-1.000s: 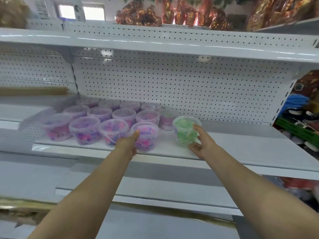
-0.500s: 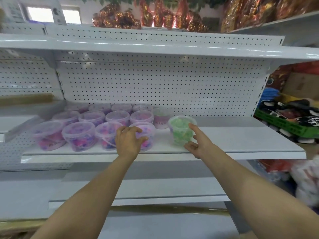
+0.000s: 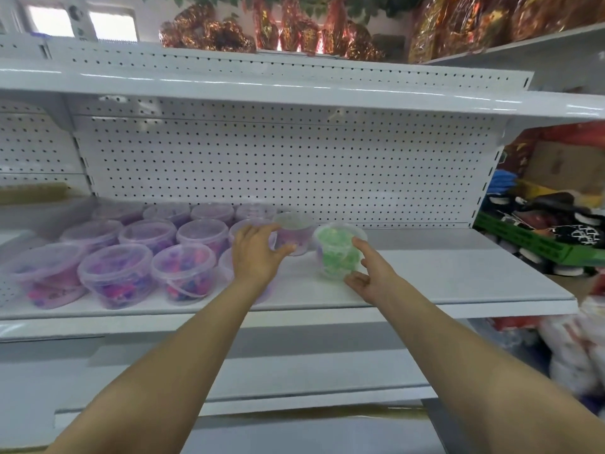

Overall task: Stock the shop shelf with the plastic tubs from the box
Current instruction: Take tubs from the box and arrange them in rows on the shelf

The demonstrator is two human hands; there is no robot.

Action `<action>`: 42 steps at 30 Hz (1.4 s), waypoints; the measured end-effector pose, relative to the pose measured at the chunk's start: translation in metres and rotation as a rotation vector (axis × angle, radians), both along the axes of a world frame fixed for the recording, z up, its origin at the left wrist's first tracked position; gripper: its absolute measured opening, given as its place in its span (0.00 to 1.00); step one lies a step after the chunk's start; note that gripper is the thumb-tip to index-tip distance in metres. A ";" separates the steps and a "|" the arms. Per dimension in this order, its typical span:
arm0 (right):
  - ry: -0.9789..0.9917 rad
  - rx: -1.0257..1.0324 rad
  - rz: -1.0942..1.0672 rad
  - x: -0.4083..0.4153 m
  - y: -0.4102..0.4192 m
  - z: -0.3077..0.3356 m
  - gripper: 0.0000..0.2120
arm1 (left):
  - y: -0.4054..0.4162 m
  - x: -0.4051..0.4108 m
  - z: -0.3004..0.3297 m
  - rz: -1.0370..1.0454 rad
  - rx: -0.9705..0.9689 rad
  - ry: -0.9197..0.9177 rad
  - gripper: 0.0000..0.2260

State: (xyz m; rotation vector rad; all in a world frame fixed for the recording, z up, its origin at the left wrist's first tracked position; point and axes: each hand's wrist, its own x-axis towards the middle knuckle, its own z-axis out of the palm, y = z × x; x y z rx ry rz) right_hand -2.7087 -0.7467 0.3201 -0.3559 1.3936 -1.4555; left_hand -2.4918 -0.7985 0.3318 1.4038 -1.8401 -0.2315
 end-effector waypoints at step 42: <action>1.656 -0.148 0.424 -0.095 -0.213 0.001 0.27 | -0.197 -0.104 0.003 0.046 0.217 -0.413 0.21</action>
